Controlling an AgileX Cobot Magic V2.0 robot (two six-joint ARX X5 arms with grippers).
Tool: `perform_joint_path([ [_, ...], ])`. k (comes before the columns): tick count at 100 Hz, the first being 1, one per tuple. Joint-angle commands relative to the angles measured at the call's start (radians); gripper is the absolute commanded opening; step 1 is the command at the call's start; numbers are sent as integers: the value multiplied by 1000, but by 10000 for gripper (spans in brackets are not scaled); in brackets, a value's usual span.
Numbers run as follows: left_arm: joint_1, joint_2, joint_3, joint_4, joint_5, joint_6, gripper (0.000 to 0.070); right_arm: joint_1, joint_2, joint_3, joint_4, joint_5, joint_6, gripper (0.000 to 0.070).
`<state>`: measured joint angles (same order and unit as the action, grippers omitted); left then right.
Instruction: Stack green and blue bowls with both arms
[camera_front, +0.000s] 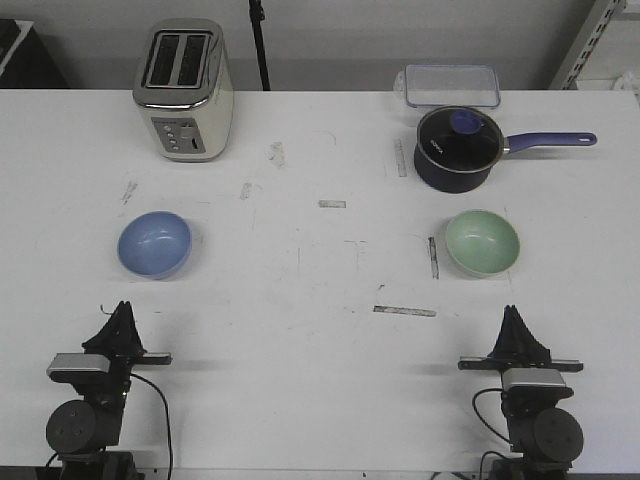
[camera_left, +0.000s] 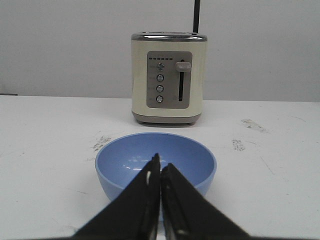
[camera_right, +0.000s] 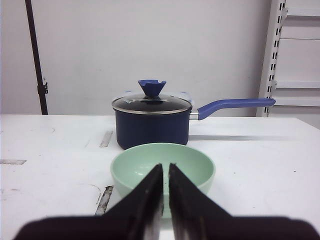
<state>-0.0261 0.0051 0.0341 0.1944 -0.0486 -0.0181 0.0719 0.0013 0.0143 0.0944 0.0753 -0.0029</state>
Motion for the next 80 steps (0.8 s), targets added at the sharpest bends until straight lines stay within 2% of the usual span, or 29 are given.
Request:
perform_joint_path([
  [1,2,-2,-22,15,1,-9,2,0,0,-2,9,1,5,11],
  [29,2,-2,-22,15,1,-9,2,0,1,2,-6,4,5,10],
  [48,2,-2,-22,15,1,-9,2,1,28,76,-127,3,-12,10],
  [65,2,-2,-22,15,1,-9,2,0,148,179,-143,2,-46,10],
  [80,2,-2,-22,15,1,-9,2,1,331,323,-226,-19,-76,11],
])
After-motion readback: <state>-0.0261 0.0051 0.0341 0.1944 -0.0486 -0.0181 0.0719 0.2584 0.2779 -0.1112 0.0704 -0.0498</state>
